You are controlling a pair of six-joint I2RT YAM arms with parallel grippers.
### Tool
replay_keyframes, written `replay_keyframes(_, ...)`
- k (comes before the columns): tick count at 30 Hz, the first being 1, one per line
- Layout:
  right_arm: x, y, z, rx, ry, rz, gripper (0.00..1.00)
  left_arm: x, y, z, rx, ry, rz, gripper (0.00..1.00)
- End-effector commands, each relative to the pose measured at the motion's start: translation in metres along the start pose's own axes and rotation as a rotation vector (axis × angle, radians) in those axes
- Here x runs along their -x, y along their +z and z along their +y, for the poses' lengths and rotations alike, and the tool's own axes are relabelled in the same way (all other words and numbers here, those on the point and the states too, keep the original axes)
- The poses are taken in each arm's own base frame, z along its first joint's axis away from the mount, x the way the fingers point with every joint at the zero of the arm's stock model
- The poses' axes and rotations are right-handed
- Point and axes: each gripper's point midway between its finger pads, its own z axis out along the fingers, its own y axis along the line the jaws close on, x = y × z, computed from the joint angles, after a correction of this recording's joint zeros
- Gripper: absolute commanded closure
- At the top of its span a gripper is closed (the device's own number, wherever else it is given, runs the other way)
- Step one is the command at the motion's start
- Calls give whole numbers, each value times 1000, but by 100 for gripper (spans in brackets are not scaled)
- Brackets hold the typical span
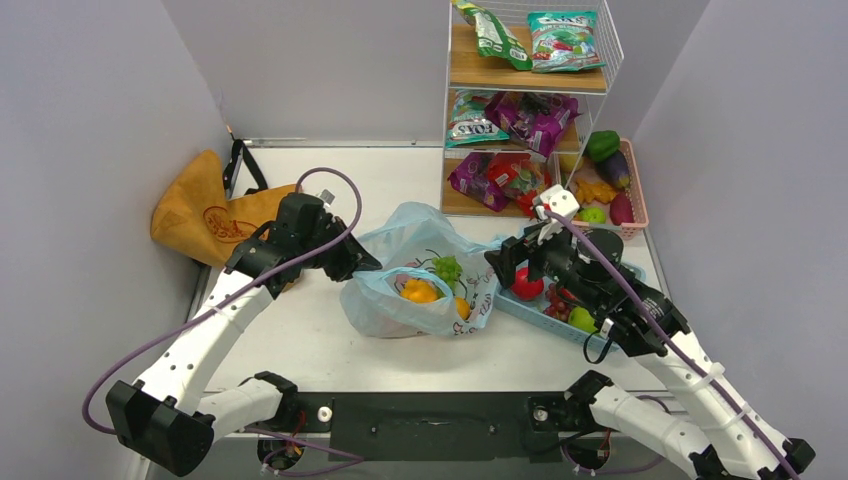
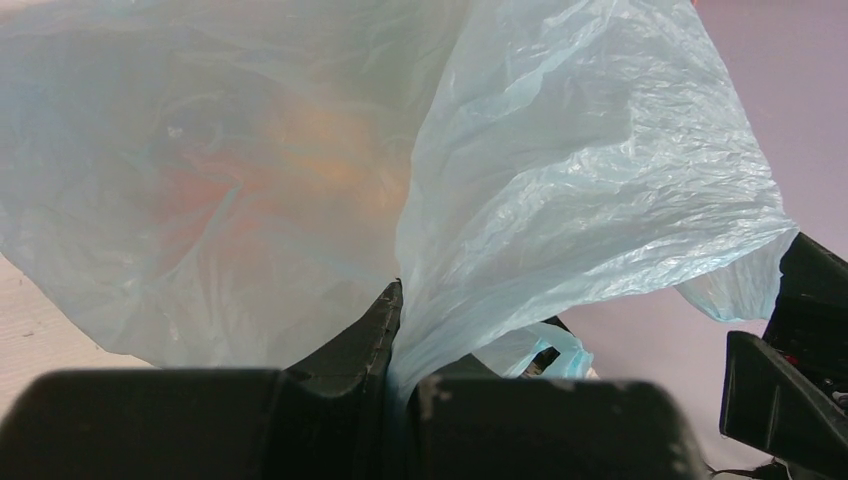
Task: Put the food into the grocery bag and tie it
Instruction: Adjust the grocery bag at the center of the board.
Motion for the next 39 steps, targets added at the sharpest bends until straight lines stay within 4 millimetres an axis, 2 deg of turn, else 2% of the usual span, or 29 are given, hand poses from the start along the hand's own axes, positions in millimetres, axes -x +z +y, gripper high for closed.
replay_keyframes(1, 6, -10, 23, 162, -18, -28, 11, 12, -11, -13, -29, 34, -42, 100)
replay_keyframes(5, 1, -9, 35, 230, -9, 11, 12, 13, -7, -10, -15, 30, -39, 100)
replay_keyframes(9, -9, 1, 28, 180, -16, 59, 12, 14, -6, -9, -16, 30, -43, 100)
replay_keyframes(12, -12, 10, 31, 180, -30, 107, 14, 14, -5, -8, -13, 30, -41, 100)
replay_keyframes(18, -5, 20, 22, 87, -81, 119, 15, 14, -4, -7, -12, 30, -39, 100)
replay_keyframes(23, 3, 25, 11, -13, -135, 122, 4, 14, -1, -5, -11, 22, -36, 100)
replay_keyframes(29, 9, 33, 2, -85, -193, 124, 3, 15, 2, -6, -14, 15, -39, 100)
replay_keyframes(31, 9, 36, 4, -79, -200, 126, 6, 15, 2, -5, -14, 12, -40, 100)
replay_keyframes(33, 6, 38, 8, -53, -209, 133, 17, 15, 2, -5, -13, 11, -38, 100)
replay_keyframes(34, 5, 39, 12, -34, -211, 137, 26, 15, 2, -5, -11, 10, -40, 100)
replay_keyframes(36, 2, 40, 17, -13, -216, 137, 37, 16, 1, -5, -10, 10, -43, 100)
replay_keyframes(39, -2, 39, 19, -3, -219, 137, 50, 16, 2, -4, -6, 9, -45, 100)
